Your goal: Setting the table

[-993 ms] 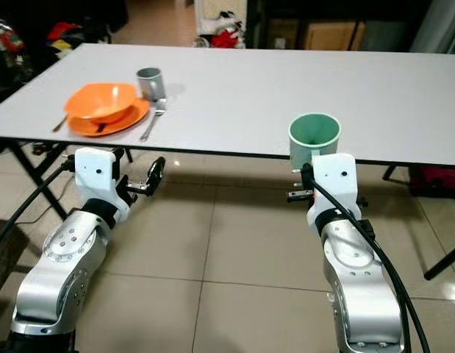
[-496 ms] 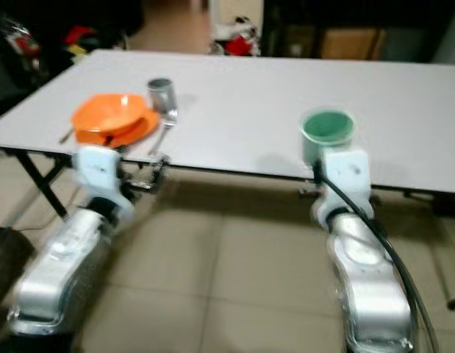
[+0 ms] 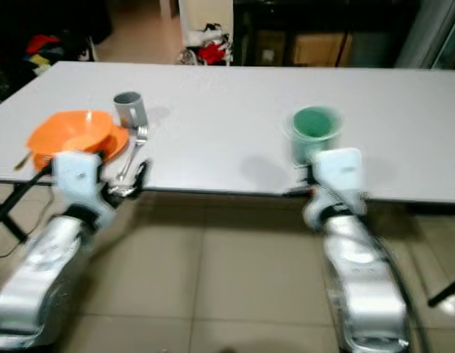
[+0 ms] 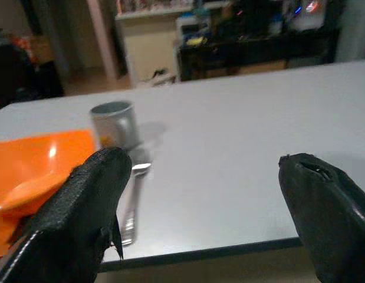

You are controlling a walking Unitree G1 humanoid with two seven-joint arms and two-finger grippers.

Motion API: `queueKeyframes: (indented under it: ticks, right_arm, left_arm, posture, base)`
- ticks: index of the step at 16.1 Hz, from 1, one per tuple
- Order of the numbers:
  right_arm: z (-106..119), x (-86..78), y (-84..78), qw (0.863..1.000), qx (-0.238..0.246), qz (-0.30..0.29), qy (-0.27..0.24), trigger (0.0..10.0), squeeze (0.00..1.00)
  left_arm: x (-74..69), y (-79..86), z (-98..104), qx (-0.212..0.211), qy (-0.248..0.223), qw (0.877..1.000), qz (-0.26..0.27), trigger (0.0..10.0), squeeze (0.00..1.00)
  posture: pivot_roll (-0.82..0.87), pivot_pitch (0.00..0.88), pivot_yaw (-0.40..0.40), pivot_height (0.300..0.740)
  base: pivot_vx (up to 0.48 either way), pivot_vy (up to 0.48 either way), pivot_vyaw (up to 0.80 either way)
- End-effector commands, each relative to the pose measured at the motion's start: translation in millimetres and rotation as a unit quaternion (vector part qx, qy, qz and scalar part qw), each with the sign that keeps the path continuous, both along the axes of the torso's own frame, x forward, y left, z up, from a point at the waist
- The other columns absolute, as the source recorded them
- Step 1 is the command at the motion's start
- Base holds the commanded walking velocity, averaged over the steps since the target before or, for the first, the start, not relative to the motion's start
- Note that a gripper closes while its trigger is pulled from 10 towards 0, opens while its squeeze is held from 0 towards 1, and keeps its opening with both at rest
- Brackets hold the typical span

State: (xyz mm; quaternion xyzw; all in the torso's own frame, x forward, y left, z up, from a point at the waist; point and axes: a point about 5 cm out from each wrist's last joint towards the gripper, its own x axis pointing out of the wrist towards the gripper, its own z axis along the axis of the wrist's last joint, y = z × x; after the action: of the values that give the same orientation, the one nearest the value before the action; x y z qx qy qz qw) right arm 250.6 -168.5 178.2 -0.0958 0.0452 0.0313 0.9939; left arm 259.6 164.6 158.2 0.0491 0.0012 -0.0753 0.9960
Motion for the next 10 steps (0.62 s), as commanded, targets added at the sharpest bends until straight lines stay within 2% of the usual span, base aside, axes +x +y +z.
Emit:
queueKeyframes:
  ticks: [1, 2, 8, 10]
  right_arm:
    - [2.1, 1.0, -7.9, 1.000, -0.006, -0.013, -0.008, 10.0, 0.00]
    - [2.1, 1.3, -8.3, 1.000, -0.005, -0.013, -0.008, 10.0, 0.00]
    - [-3.5, 1.3, -9.8, 1.000, 0.009, -0.002, -0.001, 10.0, 0.00]
    - [-3.4, 3.2, -8.5, 1.000, 0.011, 0.007, 0.000, 10.0, 0.00]
  left_arm:
    - [0.7, -6.2, 3.2, -0.002, -0.004, 1.000, -0.014, 10.0, 0.70]
    - [0.7, -6.3, 3.4, -0.002, -0.004, 1.000, -0.014, 10.0, 0.70]
    - [-0.7, -20.3, 1.1, -0.003, 0.002, 0.999, -0.049, 10.0, 0.70]
    - [-1.3, -23.4, -0.2, -0.003, 0.005, 0.998, -0.055, 10.0, 0.70]
  posture:
    - [-0.07, 0.000, 0.045, 0.740]
    - [-0.06, 0.000, 0.046, 0.740]
    - [-0.07, 0.000, 0.048, 0.740]
    - [-0.08, 0.000, 0.055, 0.740]
  base:
    - [0.345, 0.000, 0.00]
    - [0.345, 0.000, 0.00]
    - [0.347, 0.000, -0.80]
    - [0.338, 0.000, -0.21]
